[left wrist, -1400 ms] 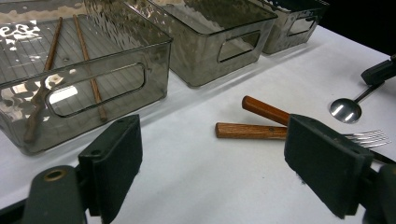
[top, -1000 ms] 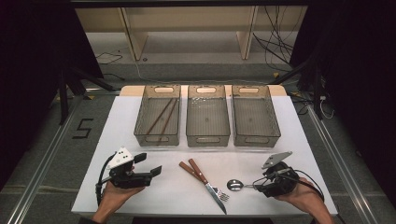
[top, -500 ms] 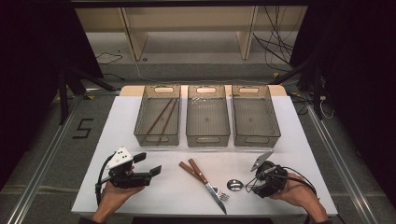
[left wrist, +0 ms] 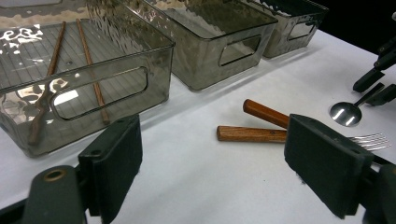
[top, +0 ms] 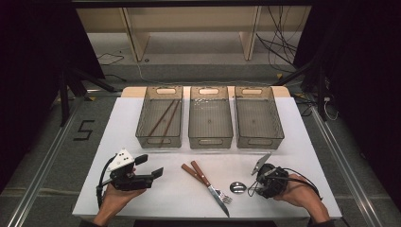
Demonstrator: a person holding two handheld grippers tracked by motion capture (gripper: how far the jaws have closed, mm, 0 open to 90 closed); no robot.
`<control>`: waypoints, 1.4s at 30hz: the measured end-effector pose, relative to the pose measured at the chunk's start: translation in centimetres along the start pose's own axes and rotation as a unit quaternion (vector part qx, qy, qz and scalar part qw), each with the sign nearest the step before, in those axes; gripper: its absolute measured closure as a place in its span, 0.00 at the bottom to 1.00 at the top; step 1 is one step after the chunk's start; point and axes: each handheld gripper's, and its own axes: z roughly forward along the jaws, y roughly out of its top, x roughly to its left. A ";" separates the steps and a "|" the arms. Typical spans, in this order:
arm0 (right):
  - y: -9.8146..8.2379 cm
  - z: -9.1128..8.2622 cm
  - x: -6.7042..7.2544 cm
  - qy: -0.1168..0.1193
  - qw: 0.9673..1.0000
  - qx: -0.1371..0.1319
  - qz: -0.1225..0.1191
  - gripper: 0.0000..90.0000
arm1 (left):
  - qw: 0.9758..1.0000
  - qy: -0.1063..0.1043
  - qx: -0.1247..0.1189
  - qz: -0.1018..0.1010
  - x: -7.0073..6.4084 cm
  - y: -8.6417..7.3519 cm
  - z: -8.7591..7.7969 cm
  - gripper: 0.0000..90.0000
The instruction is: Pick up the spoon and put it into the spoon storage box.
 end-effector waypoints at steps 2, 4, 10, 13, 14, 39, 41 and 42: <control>0.1 0.1 0.0 0.003 1.000 0.003 -0.005 0.76 | 1.000 0.000 0.000 0.001 0.0 0.0 0.0 0.21; 0.3 0.0 0.1 0.005 1.000 0.010 -0.008 0.80 | 1.000 0.000 0.000 0.000 0.0 0.0 0.0 0.21; 0.6 0.1 0.3 0.005 1.000 0.022 -0.020 0.86 | 1.000 0.000 0.000 0.001 0.0 0.0 0.0 0.21; 0.8 0.1 0.5 0.005 0.999 0.028 -0.028 0.89 | 1.000 0.000 0.000 0.001 0.0 0.0 0.0 0.21; 0.8 0.1 0.5 0.005 0.999 0.028 -0.033 0.91 | 1.000 0.000 0.000 0.002 0.0 0.0 0.0 0.21; 1.1 -1.2 0.6 0.007 0.999 -0.001 -0.037 0.95 | 1.000 0.003 0.000 0.002 0.0 0.0 0.0 0.21; 1.1 -1.5 0.4 0.008 0.999 -0.012 -0.037 0.95 | 1.000 0.003 -0.001 0.002 0.0 0.0 0.0 0.21; 1.2 -1.6 0.4 0.008 0.999 -0.018 -0.032 0.95 | 1.000 0.003 -0.001 0.002 0.0 0.0 0.0 0.21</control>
